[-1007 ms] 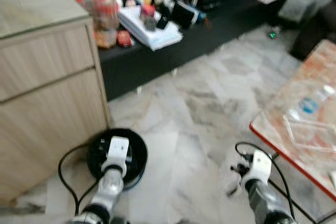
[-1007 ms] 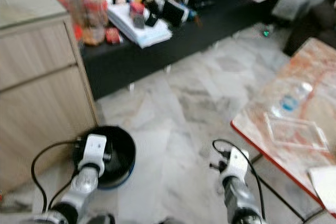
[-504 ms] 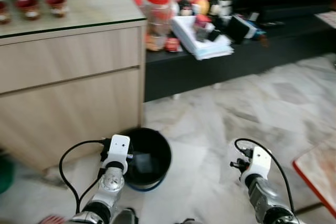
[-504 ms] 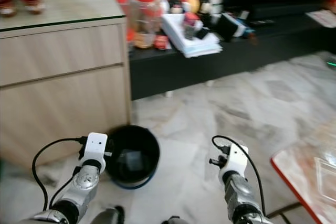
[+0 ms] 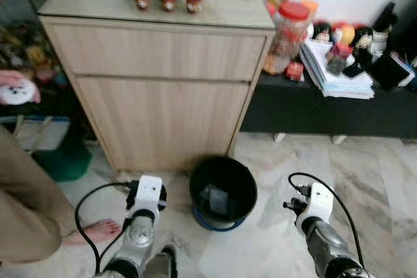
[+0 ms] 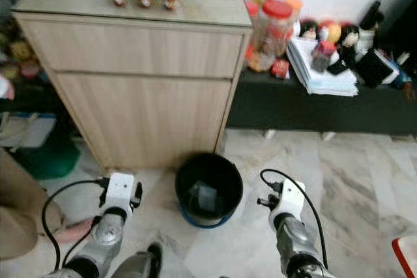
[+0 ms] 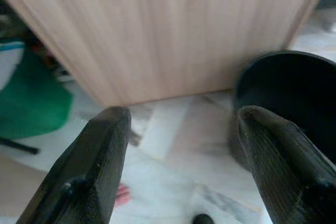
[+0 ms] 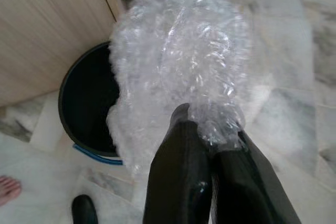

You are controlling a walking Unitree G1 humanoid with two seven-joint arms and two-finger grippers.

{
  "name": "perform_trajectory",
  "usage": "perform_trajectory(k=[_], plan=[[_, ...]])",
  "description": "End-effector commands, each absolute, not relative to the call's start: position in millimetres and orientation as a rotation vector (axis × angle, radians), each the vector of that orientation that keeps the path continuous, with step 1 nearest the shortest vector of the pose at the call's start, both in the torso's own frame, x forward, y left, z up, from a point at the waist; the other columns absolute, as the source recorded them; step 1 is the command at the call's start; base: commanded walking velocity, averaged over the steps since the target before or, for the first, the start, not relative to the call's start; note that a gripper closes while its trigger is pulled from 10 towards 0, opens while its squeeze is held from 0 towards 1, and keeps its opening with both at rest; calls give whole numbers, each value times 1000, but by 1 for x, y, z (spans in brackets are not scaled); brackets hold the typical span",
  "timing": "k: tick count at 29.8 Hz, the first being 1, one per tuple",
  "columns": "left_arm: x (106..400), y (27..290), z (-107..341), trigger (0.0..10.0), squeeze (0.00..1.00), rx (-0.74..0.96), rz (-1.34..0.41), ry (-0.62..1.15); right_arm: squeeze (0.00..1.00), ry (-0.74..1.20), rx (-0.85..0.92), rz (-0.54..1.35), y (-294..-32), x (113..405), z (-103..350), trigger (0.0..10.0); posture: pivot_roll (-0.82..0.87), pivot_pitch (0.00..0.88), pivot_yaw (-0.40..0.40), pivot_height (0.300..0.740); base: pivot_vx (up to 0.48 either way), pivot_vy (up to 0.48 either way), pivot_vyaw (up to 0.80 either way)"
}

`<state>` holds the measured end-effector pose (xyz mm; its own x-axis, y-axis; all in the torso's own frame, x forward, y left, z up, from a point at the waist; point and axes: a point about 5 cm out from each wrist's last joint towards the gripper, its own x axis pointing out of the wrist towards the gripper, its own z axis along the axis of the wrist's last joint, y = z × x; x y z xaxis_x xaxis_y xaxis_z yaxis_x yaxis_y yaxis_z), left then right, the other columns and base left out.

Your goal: Picking trash to rubbish bin

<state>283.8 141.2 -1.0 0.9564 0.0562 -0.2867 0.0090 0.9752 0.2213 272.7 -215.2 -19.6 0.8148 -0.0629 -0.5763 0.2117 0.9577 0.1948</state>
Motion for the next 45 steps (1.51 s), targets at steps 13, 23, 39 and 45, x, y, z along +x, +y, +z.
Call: perform_trajectory(k=[13, 23, 39, 45], plan=[[286, 138, 0, 10000, 0, 201, 27, 300, 0, 620, 223, -125, -218, 271, -21, 10000, 72, 192, -190, 740, 38, 0, 0], [287, 139, 1, 10000, 0, 201, 34, 300, 0, 614, 217, -117, -216, 274, -19, 10000, 68, 193, -193, 740, 280, 0, 0], [287, 138, 2, 10000, 0, 199, 38, 298, 0, 592, 215, -84, -213, 278, -15, 10000, 65, 192, -196, 740, 295, 0, 0], [287, 138, 1, 10000, 0, 198, 38, 299, 0, 590, 236, -82, -212, 279, -15, 10000, 64, 193, -197, 740, 295, 0, -133]])
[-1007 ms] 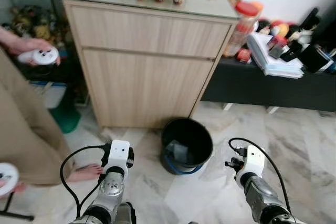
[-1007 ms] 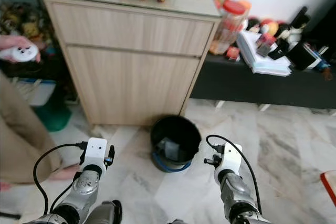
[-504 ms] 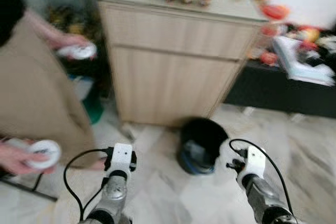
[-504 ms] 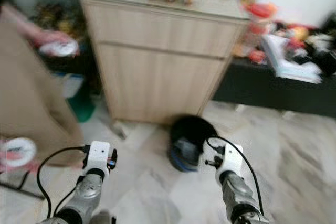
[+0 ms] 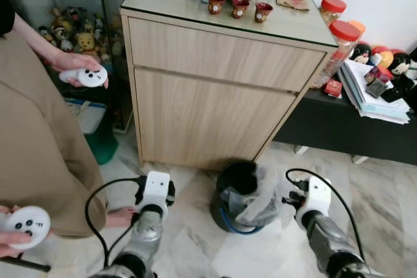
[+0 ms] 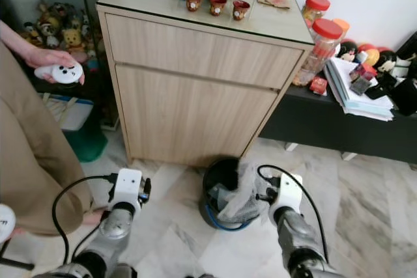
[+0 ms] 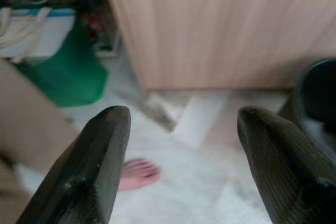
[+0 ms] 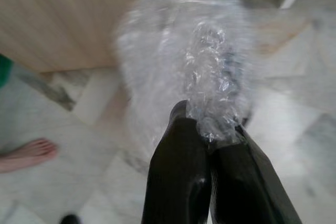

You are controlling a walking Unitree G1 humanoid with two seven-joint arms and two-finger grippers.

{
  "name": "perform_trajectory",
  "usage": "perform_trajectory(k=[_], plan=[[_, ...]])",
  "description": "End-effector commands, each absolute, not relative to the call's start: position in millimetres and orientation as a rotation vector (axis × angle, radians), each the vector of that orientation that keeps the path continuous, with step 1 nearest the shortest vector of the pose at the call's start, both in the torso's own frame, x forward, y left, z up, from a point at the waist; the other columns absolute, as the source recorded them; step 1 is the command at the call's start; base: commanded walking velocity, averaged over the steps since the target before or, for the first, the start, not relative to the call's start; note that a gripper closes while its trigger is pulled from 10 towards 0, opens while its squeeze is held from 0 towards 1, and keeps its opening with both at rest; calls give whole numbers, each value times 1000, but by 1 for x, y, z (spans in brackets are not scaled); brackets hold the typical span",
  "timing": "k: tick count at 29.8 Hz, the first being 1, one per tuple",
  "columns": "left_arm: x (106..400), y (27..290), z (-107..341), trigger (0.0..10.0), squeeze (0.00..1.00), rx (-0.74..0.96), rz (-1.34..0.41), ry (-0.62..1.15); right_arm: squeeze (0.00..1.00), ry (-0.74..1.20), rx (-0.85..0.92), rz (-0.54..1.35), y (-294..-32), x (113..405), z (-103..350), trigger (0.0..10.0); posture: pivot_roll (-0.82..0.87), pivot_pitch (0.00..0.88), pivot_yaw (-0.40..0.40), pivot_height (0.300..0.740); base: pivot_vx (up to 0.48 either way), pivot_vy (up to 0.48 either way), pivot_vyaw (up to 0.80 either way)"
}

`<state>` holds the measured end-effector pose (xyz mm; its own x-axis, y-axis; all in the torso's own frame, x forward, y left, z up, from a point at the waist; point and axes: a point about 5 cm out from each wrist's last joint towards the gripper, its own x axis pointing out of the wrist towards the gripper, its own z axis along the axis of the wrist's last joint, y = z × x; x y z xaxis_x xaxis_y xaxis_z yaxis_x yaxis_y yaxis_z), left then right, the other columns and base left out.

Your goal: Picking trash to rubbish bin

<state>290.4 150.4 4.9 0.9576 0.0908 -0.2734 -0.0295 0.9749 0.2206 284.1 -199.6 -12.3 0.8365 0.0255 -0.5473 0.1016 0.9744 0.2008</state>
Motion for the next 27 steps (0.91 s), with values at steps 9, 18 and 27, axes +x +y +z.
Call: perform_trajectory(k=[9, 18, 27], plan=[[287, 139, 1, 10000, 0, 201, 38, 298, 0, 582, 226, -73, -211, 279, -14, 10000, 68, 194, -194, 740, 295, 0, -446], [287, 140, 1, 10000, 0, 205, 37, 297, 0, 585, 232, -72, -209, 278, -15, 10000, 68, 197, -189, 740, 296, 0, 0], [287, 140, 2, 10000, 0, 207, 35, 295, 0, 590, 248, -74, -208, 278, -16, 10000, 71, 194, -185, 740, 295, 0, -122]])
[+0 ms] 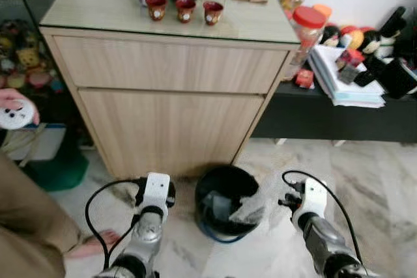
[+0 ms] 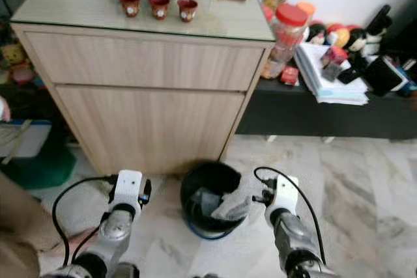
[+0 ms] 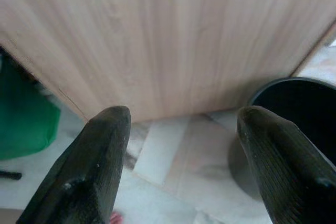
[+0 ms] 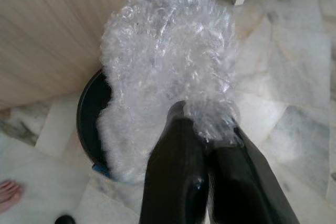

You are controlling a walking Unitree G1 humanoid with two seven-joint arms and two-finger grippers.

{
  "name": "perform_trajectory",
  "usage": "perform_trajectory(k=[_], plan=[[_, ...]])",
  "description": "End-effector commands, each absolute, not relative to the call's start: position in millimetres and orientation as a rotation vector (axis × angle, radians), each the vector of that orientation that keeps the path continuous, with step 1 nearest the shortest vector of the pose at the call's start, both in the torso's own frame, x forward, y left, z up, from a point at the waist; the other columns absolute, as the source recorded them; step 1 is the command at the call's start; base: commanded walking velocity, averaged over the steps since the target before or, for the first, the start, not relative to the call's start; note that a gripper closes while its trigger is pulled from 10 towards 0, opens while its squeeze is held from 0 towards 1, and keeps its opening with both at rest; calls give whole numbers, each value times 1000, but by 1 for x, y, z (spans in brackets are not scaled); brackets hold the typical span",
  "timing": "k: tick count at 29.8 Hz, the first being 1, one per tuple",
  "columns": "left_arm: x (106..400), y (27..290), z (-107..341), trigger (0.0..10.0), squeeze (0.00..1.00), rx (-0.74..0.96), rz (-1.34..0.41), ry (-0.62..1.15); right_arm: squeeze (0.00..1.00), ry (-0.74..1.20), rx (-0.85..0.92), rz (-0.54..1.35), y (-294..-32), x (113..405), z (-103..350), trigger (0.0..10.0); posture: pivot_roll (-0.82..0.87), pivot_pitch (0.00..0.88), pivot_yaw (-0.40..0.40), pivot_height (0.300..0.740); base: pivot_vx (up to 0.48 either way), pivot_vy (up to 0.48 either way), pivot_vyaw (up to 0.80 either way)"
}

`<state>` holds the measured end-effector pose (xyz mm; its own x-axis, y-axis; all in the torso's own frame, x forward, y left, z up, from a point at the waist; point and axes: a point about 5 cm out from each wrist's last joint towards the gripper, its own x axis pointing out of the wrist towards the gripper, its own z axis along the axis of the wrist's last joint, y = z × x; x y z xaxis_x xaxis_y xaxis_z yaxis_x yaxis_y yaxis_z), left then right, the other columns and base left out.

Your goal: Picking trash to rubbish bin

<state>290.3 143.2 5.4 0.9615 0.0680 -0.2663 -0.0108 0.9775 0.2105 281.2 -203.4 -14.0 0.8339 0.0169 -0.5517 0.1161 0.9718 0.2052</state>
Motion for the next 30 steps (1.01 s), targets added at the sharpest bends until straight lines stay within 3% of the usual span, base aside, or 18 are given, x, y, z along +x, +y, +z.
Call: perform_trajectory(k=[1, 18, 24, 30], plan=[[287, 140, 2, 10000, 0, 206, 34, 294, 0, 591, 249, -76, -208, 278, -16, 10000, 72, 194, -186, 740, 296, 0, -788], [286, 138, 1, 10000, 0, 195, 26, 299, 0, 604, 196, 21, -199, 282, -14, 10000, 71, 198, -190, 740, 276, 0, -93], [284, 126, -5, 10000, 0, 132, -68, 353, 0, 626, 94, 137, -184, 288, -11, 10000, 66, 200, -190, 740, 0, 0, 0], [278, 100, -10, 10000, 0, 101, -271, 409, 0, 658, -77, 290, -164, 288, -13, 10000, 71, 204, -193, 740, 0, 0, 0]])
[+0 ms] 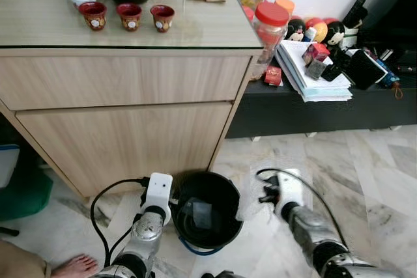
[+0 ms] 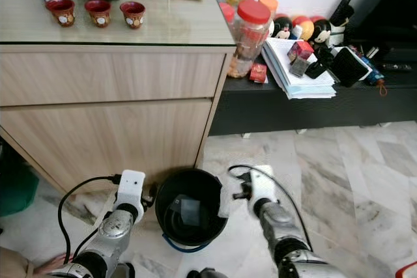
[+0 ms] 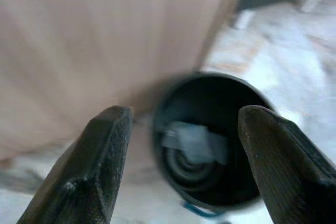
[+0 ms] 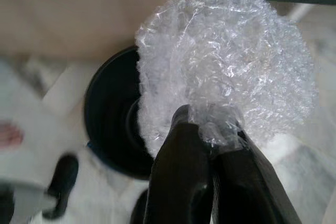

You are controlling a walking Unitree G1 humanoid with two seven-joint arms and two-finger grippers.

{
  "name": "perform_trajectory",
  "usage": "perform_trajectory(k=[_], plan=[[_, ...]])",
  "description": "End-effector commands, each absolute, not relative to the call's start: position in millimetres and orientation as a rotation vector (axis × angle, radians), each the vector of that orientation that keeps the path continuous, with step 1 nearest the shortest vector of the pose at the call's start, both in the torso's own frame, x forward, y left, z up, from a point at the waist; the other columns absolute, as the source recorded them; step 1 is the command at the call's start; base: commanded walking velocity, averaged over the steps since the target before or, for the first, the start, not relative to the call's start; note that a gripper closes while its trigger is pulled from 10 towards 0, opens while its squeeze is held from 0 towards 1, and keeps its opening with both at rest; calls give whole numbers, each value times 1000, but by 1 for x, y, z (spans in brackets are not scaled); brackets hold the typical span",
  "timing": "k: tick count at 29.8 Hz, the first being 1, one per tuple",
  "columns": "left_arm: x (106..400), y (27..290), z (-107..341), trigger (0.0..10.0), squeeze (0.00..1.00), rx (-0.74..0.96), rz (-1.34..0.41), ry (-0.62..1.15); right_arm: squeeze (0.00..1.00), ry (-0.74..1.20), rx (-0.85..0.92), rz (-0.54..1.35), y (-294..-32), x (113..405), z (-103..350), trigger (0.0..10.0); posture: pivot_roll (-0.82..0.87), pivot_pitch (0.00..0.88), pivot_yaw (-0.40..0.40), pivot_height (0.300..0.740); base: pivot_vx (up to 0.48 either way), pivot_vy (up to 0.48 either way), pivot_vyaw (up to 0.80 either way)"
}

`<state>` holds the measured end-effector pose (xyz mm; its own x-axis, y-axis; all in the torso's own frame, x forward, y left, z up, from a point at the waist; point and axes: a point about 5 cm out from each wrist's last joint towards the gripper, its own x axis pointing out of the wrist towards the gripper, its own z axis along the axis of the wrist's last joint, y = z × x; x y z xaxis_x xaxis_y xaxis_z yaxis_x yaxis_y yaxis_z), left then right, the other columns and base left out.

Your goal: Picking trash to rubbish bin

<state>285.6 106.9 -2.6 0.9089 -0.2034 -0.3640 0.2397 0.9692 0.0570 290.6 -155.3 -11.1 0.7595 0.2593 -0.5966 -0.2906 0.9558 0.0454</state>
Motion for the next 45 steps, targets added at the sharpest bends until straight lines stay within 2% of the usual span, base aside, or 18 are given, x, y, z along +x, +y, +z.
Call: perform_trajectory(k=[1, 19, 32, 33, 34, 45], plan=[[277, 99, -12, 10000, 0, 102, -283, 423, 0, 653, -91, 301, -161, 290, -11, 10000, 72, 207, -193, 740, 0, 0, 0], [268, 84, -17, 10000, 0, 57, -440, 472, 0, 567, -121, 425, -118, 308, 7, 10000, 93, 226, -203, 740, 0, 0, 0], [261, 77, -20, 10000, 0, 41, -476, 474, 0, 524, -124, 418, -103, 318, 18, 10000, 113, 254, -218, 740, 0, 0, 0], [261, 77, -20, 10000, 0, 42, -479, 476, 478, 519, -114, 421, -101, 318, 19, 10000, 113, 254, -218, 740, 0, 0, 0], [260, 77, -20, 10000, 0, 40, -479, 477, 1000, 515, -108, 419, -101, 319, 20, 10000, 114, 253, -220, 740, 0, 0, 0], [260, 76, -20, 10000, 0, 46, -481, 476, 1000, 511, -103, 413, -101, 319, 20, 10000, 114, 244, -223, 740, 0, 0, 0]])
